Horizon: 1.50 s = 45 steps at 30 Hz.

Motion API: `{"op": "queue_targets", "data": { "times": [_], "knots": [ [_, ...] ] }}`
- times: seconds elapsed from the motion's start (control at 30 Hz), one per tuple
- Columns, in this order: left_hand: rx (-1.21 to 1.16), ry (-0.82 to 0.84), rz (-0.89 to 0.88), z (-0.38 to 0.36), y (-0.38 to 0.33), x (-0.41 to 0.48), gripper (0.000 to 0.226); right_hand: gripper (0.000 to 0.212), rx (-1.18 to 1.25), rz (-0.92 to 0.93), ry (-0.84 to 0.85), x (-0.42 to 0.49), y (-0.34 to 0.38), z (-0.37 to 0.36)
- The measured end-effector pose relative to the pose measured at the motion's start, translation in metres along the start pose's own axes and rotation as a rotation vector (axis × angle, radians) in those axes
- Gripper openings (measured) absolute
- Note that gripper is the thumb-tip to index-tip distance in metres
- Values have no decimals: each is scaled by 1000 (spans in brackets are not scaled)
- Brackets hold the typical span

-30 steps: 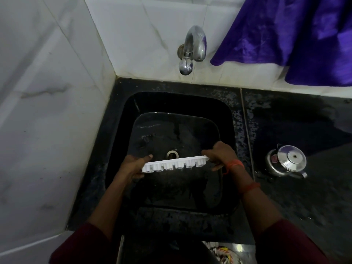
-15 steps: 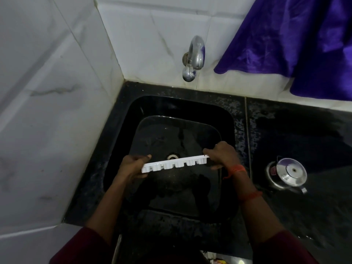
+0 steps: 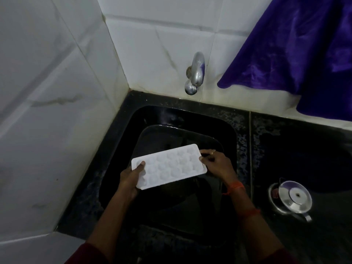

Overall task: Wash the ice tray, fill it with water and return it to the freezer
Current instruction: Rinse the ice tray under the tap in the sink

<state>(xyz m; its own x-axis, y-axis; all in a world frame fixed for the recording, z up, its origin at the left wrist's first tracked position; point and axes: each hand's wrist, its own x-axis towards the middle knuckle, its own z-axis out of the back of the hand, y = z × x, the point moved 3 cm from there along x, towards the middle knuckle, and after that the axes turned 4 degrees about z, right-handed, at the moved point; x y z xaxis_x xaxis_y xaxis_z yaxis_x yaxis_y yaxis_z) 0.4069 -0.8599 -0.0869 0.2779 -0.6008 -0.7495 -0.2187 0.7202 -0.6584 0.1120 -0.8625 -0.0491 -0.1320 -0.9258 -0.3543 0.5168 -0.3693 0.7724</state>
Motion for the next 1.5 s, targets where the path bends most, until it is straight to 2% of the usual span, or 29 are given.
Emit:
{"op": "queue_targets", "data": {
  "times": [0.2, 0.3, 0.47, 0.67, 0.83, 1.0, 1.23, 1.37, 1.5],
  "knots": [
    [-1, 63, -149, -7, -20, 3, 26, 38, 225, 130, -164, 55, 70, 24],
    [16, 110, -200, -14, -32, 5, 26, 22, 421, 163, -200, 85, 109, 34],
    [36, 175, -233, -29, -49, 8, 29, 16, 729, 57, -69, 129, 144, 34],
    [38, 222, -258, -42, -64, 12, 31, 7, 847, 24, -81, 145, 150, 35],
    [32, 220, -243, -49, -69, 14, 26, 11, 822, 15, -166, 142, 153, 36],
    [31, 223, -252, -52, -70, 18, 34, 14, 766, 1, -242, 143, 154, 36],
    [22, 215, -222, -60, -72, 20, 28, 17, 662, -45, -282, 157, 149, 38],
    [27, 222, -210, -66, -74, 19, 29, 41, 571, -72, -286, 167, 143, 38],
    [16, 217, -211, -73, -75, 20, 25, 30, 461, -80, -302, 178, 132, 37]
  ]
}}
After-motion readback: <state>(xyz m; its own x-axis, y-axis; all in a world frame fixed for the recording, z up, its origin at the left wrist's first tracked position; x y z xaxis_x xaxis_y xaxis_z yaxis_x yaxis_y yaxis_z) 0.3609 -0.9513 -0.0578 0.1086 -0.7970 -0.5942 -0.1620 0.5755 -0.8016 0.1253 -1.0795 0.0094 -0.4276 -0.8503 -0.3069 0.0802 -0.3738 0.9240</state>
